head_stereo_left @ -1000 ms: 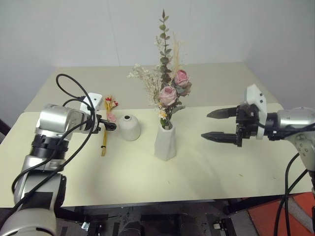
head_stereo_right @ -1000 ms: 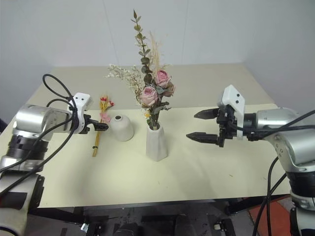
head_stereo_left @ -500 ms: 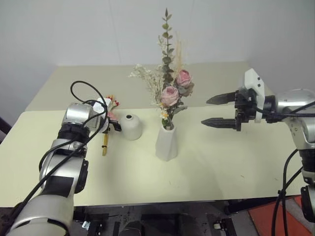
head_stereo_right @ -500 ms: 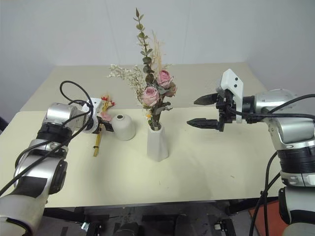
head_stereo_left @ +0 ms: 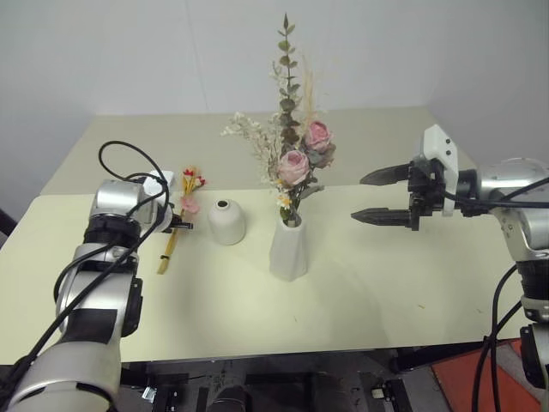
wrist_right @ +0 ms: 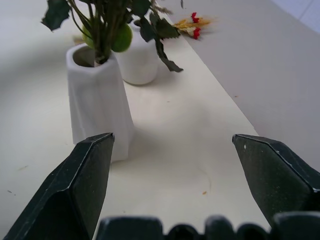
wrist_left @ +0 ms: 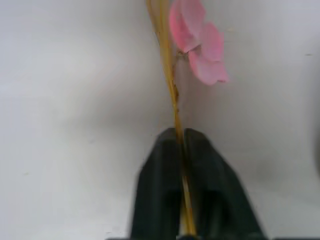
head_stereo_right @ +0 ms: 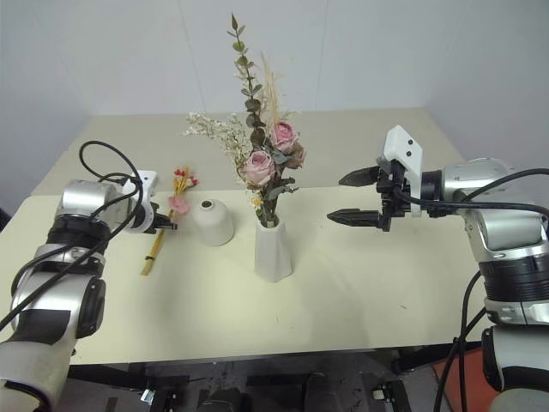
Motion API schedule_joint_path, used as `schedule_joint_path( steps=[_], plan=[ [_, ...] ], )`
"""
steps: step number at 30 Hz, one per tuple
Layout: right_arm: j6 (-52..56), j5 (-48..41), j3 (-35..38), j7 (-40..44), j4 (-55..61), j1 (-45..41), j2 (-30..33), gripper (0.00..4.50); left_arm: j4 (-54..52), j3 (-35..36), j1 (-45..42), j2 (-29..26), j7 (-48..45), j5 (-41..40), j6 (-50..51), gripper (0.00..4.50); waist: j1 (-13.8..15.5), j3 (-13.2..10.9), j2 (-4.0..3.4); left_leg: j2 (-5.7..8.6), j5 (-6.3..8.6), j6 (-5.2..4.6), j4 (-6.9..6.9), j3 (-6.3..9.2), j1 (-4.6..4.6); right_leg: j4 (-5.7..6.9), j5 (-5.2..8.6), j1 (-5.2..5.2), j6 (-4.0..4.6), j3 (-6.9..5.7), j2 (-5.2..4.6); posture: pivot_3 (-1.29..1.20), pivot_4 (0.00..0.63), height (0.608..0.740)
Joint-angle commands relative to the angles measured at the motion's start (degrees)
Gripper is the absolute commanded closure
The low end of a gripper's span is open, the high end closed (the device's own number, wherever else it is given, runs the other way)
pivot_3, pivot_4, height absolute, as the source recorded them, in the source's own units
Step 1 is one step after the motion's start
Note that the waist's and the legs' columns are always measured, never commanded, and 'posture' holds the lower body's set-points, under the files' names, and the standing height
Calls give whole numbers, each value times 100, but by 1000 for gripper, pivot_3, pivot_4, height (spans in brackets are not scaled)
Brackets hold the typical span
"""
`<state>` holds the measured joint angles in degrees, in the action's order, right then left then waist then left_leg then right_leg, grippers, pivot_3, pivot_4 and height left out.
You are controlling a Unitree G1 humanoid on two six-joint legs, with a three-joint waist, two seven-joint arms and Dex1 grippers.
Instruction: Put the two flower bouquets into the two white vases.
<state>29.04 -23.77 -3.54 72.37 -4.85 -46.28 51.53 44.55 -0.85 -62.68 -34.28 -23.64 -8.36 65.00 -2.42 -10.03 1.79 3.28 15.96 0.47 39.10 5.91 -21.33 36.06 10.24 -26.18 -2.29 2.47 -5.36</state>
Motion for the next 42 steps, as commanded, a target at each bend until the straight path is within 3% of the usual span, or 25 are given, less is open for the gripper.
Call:
schedule_joint_path(
  steps=[1, 5, 12, 20, 30, 35, 42],
  plan=[
    [-141, 23, 216, 11, -33, 22, 20, 0, -645, 602, 53, -176, 21, -244, 121, 4458, 7, 0, 0, 1, 0, 0, 0, 0, 0, 0, 0, 0, 0, 0, -1, 0, 150, 740],
    [-265, 176, 131, -3, -273, -15, -47, 0, -1432, 1077, 197, -261, -4, -474, 153, 4458, 13, 0, 0, 0, 0, 1, 1, 1, -1, 0, 0, 0, 0, -1, -2, 0, 150, 740],
    [-440, 465, -9, -16, -809, -257, -326, 0, -3060, 2285, 499, 32, -259, -1410, -893, 4458, -1, 0, 0, -4, -4, 8, 1, 1, -1, -2, -2, -4, 1, 0, -3, 0, 150, 740],
    [-397, 793, -71, -251, -1160, -680, -644, 0, -3469, 3276, 458, 184, -1384, -2880, -2014, 4458, -9, 0, 0, -7, -16, 29, -2, -2, 0, -6, -2, -4, 2, 0, -1, 0, 150, 740],
    [-322, 799, -6, -535, -1039, -499, -778, 0, -3128, 2541, 776, 308, -2722, -2978, -3246, 4458, 0, 0, 0, -2, -16, 28, 1, -2, 0, -6, -4, 0, 0, 0, -3, 0, 150, 740],
    [-251, 784, 29, -661, -691, -292, -740, 0, -3658, 1934, 1185, 558, -3072, -2833, -3898, 4458, -5, 0, 0, -3, -16, 28, 1, -2, -3, -10, -4, -1, 0, 1, -2, 0, 150, 740],
    [-177, 772, 86, -740, -589, -189, -695, 0, -3627, 1773, 1385, 570, -3100, -2858, -4106, 4458, -15, 0, 0, -7, -5, 9, 2, -6, 5, -13, -4, 0, 0, 4, 2, 0, 150, 740]
  ],
)
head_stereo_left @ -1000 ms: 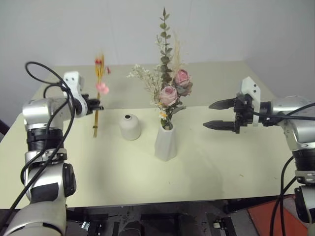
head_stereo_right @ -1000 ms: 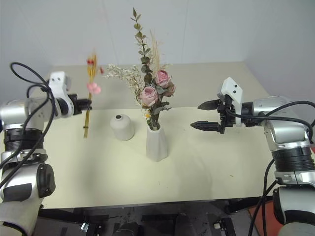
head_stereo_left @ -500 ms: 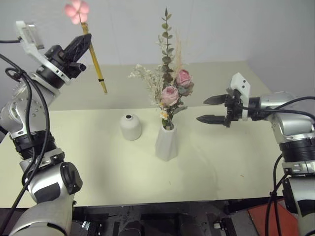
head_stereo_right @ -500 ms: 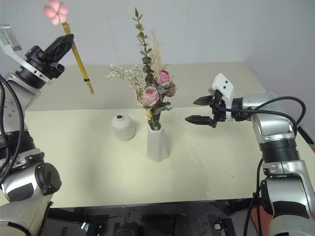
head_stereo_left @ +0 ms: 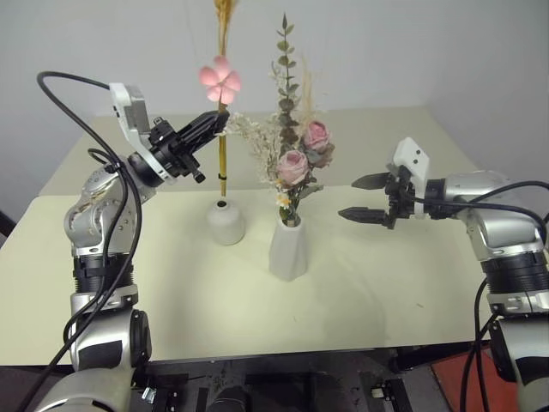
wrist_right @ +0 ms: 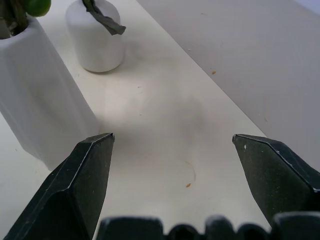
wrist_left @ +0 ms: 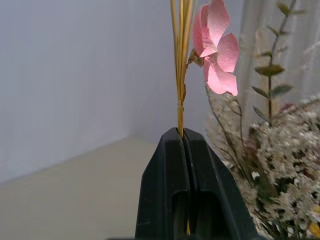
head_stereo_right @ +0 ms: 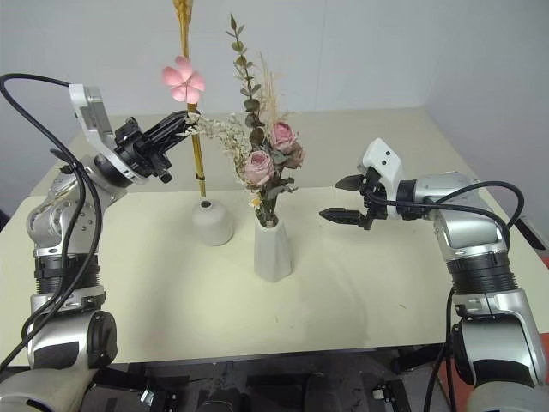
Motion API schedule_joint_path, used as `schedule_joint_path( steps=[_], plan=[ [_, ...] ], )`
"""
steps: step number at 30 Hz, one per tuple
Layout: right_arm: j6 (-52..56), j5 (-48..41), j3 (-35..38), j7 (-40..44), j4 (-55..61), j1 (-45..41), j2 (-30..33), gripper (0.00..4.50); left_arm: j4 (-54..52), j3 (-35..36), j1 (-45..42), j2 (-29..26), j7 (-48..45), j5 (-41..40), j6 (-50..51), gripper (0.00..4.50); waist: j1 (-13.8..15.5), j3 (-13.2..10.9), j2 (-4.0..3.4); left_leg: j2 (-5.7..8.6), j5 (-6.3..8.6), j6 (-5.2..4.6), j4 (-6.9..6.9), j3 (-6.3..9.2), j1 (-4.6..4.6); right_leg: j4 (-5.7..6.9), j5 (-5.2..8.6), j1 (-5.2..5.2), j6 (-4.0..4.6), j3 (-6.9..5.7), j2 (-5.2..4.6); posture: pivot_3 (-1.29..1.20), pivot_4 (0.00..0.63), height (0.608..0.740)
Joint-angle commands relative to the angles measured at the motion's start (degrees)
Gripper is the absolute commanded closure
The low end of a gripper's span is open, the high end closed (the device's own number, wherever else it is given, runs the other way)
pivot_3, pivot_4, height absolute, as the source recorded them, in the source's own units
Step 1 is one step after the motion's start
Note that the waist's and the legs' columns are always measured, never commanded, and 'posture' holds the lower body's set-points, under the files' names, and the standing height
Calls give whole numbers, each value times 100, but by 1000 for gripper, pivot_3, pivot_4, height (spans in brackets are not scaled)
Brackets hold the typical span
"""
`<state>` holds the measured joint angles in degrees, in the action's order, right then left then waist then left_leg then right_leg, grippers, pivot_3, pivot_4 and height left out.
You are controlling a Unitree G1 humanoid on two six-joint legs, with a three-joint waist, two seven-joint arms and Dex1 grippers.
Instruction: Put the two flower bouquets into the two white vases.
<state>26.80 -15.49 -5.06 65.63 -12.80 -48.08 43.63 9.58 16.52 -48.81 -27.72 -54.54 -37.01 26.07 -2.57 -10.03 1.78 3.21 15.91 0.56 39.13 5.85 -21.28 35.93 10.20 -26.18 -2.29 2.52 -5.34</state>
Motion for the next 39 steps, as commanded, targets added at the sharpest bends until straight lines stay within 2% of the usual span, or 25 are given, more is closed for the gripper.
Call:
schedule_joint_path(
  steps=[1, 20, 39],
  plan=[
    [62, -62, 245, -73, 214, 2, 92, 0, -109, 25, 22, -91, -11, 27, -243, 4458, 1, 0, 0, 0, 0, 0, 0, 0, 0, -1, 0, 0, 0, 0, 0, 0, 150, 740],
    [186, -107, 332, -130, 435, 196, 132, 0, 651, -207, 158, 92, 126, 559, -1021, 4458, 10, 0, 0, 1, 2, -3, 1, 0, -2, 0, 0, 1, 0, 0, 0, 0, 150, 740],
    [490, -206, 458, -184, 874, 438, 274, 0, 967, -314, 179, 378, 225, 676, -1399, 4458, 14, 0, 0, 1, 2, -4, 2, -1, -2, 0, 0, 1, 0, -1, -1, 0, 150, 740]
  ],
)
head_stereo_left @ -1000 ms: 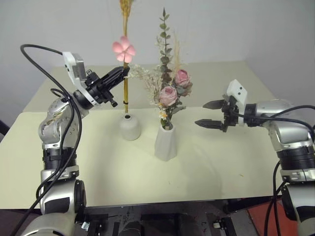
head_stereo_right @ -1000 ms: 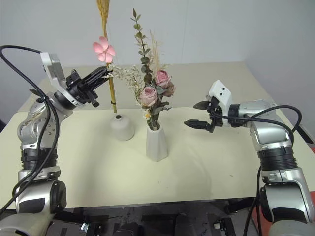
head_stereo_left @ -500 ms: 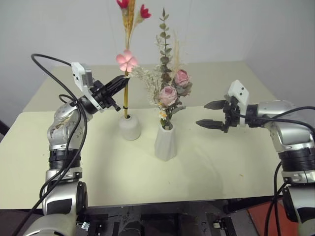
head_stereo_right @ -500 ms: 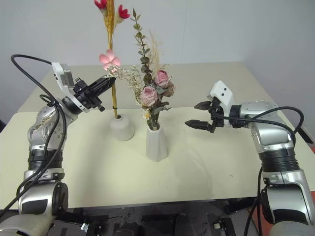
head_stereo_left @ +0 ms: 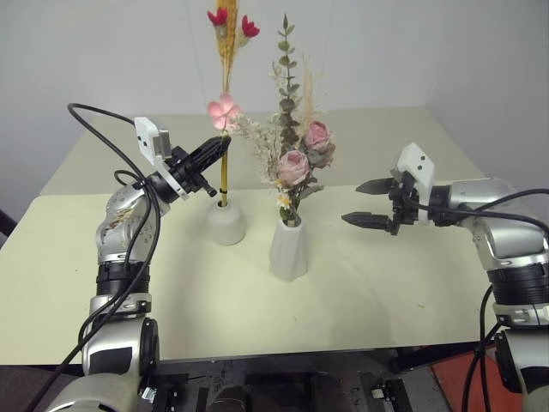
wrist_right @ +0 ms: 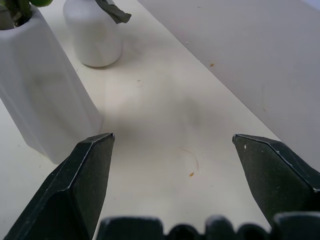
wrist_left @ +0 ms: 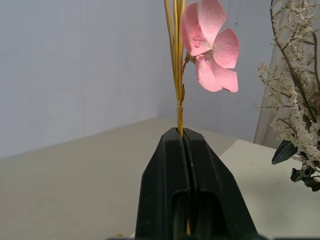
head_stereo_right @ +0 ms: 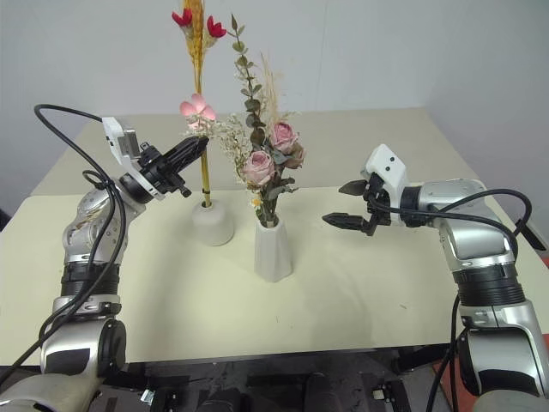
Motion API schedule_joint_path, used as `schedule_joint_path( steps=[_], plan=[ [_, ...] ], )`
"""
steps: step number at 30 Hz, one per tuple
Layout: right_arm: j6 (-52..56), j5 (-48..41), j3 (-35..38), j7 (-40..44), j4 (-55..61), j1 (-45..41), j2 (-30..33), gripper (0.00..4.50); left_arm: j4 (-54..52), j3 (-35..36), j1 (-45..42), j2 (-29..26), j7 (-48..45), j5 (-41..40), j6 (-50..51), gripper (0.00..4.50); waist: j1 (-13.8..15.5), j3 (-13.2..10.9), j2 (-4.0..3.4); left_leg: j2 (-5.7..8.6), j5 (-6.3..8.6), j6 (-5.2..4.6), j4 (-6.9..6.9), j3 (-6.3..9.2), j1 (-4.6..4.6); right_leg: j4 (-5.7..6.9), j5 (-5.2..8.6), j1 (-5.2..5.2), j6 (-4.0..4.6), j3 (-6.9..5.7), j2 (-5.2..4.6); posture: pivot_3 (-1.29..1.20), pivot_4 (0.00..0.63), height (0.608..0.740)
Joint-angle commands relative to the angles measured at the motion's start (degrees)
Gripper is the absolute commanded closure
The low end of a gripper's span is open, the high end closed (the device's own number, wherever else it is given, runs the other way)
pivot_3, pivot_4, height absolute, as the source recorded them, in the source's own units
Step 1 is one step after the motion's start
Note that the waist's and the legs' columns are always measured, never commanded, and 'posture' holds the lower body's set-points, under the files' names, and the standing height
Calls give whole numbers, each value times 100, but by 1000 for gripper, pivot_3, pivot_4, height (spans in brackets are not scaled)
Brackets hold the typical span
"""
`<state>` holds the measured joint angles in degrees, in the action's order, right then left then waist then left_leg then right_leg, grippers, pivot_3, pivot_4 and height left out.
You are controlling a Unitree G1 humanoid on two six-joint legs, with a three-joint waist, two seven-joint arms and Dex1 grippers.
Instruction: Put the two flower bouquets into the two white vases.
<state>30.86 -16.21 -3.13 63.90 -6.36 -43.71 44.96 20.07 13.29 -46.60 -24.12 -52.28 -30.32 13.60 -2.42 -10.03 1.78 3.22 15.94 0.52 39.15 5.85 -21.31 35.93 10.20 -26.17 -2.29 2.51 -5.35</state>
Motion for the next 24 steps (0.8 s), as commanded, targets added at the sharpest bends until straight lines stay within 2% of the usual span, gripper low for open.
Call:
schedule_joint_path(
  steps=[1, 14, 24],
  plan=[
    [103, -140, 267, -14, 244, 7, 154, 0, -68, 2, -22, 32, 3, 15, -169, 4458, 0, 0, 0, 0, 0, 0, 0, 0, 0, 0, 0, 0, 0, 0, 0, 0, 150, 740],
    [209, -184, 210, -88, 347, 53, 169, 0, 165, 98, -67, -38, 137, 131, -327, 4458, 2, 0, 0, -1, 0, -1, 0, -1, 0, -2, 0, 0, 0, 0, 1, 0, 150, 740],
    [215, -196, 249, -135, 313, 42, 147, 0, -62, 32, 252, -53, 170, 117, -234, 4458, 4, 0, 0, -2, 1, -1, 1, -1, 1, -3, 0, 0, 0, 0, 1, 0, 150, 740]
  ],
)
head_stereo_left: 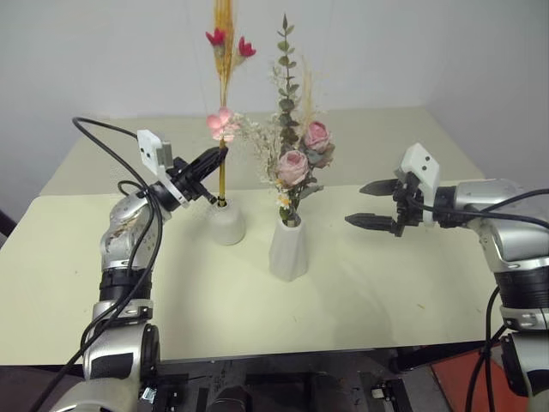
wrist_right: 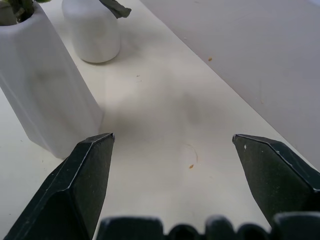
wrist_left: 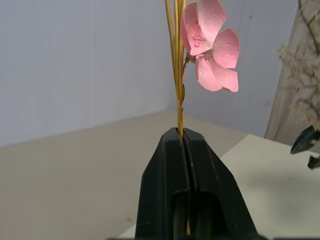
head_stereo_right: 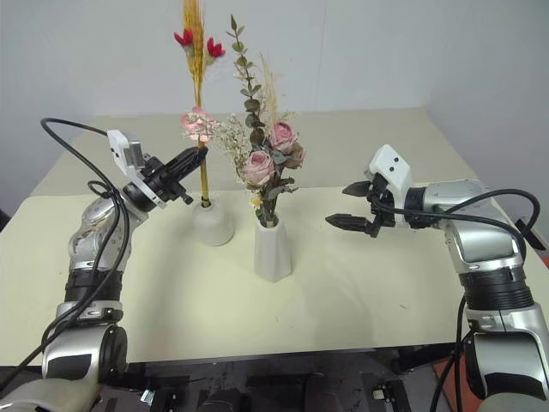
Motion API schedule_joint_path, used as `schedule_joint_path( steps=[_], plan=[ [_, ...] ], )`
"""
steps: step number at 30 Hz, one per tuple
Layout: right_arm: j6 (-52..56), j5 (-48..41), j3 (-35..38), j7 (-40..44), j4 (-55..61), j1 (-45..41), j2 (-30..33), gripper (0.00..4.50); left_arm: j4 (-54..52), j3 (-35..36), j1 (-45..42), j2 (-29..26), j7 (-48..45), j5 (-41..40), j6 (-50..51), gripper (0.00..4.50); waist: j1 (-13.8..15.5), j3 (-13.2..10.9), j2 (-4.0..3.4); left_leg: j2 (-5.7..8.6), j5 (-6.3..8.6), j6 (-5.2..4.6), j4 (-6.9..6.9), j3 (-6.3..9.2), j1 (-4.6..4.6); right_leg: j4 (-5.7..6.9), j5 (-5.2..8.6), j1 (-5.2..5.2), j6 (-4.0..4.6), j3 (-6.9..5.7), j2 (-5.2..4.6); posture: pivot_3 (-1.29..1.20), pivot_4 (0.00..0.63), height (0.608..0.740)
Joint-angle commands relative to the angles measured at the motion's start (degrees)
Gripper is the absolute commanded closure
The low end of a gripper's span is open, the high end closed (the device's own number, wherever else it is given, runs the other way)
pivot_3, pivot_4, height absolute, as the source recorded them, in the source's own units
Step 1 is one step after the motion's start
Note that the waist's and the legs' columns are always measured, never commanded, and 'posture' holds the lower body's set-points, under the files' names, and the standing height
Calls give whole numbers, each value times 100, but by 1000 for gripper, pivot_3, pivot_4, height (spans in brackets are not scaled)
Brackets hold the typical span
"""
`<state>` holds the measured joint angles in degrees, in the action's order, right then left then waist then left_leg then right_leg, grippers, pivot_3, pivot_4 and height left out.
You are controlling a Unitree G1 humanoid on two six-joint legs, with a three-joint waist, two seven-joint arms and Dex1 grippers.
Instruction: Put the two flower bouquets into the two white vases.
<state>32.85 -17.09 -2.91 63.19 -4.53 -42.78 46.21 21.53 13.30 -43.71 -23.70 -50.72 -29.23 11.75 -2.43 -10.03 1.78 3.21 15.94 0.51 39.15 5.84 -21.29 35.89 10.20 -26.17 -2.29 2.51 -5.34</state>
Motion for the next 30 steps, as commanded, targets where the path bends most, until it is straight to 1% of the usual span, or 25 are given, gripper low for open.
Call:
schedule_joint_path(
  steps=[1, 9, 17, 30],
  plan=[
    [12, -112, 231, -66, 129, -47, 22, 0, -211, 29, -18, -97, 20, 7, -34, 4458, 7, 0, 0, 1, 0, 0, 0, 0, 0, 0, 0, 0, 0, 0, 0, 0, 150, 740],
    [-16, -131, 254, -123, 117, 1, -10, 0, -394, -41, 127, -89, 28, -10, 72, 4458, 4, 0, 0, 0, 0, -1, 0, -1, 1, -1, 0, 1, 0, 0, -1, 0, 150, 740],
    [16, -201, 296, -196, 205, 94, -79, 0, -546, 77, 58, -33, 175, -133, 93, 4458, 4, 0, 0, 0, 0, 0, 1, -1, 1, -1, 0, 1, 0, 0, 0, 0, 150, 740],
    [30, -251, 316, -305, 313, 235, -69, 0, -632, -79, 257, -3, 170, -71, 209, 4458, 9, 0, 0, 0, 0, 0, 1, -1, 1, -1, 0, 1, 0, 1, -1, 0, 150, 740]
  ],
)
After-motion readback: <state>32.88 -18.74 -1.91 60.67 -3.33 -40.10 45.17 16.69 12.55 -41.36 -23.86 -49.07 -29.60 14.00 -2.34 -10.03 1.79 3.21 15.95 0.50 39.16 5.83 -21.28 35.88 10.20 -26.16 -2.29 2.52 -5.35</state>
